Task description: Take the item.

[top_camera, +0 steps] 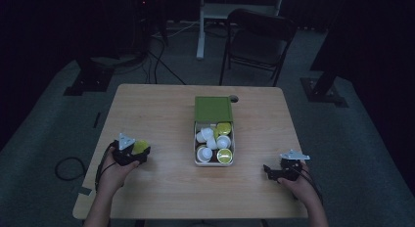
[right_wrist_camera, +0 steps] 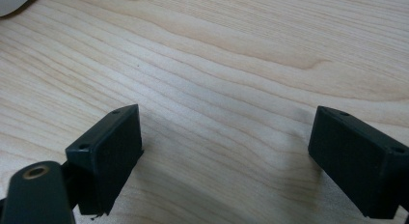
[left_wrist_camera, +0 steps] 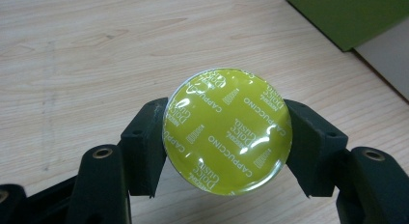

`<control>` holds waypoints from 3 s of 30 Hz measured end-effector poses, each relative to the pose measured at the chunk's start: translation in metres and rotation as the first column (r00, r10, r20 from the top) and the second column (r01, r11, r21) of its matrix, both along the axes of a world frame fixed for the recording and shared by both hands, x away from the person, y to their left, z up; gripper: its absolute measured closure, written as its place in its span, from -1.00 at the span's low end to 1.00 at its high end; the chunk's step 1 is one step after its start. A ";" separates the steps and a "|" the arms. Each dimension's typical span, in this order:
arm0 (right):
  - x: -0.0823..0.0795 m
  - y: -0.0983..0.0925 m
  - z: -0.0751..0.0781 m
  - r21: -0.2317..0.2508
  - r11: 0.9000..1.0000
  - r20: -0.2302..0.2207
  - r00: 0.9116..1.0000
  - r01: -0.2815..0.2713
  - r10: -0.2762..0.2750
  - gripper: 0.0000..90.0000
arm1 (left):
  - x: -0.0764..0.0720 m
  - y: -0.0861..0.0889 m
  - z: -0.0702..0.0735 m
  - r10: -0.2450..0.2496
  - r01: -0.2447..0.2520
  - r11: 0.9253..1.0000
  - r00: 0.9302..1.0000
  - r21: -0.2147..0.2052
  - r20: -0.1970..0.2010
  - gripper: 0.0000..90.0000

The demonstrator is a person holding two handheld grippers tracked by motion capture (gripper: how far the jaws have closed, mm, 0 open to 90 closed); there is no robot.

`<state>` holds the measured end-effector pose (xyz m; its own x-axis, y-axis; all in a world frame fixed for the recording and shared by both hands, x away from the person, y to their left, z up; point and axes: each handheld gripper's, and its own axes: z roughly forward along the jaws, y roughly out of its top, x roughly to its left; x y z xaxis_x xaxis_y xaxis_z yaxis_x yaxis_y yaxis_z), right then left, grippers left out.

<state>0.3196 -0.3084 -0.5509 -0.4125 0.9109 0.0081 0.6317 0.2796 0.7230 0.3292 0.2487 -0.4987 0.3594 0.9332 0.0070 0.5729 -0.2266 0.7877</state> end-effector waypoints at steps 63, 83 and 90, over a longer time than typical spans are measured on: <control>0.000 0.000 0.000 0.001 1.000 -0.001 1.000 0.000 0.000 -0.75 | 0.002 0.016 -0.006 0.046 -0.046 0.998 0.999 0.045 -0.001 -0.60; 0.000 0.000 0.000 0.000 1.000 0.000 1.000 0.000 0.000 -0.75 | 0.001 -0.025 0.009 -0.208 0.215 0.975 0.971 -0.049 0.115 -0.62; 0.000 0.000 0.000 0.000 1.000 0.000 1.000 0.000 0.000 -0.75 | -0.001 -0.045 0.001 -0.343 0.346 0.938 0.934 -0.008 0.102 -0.62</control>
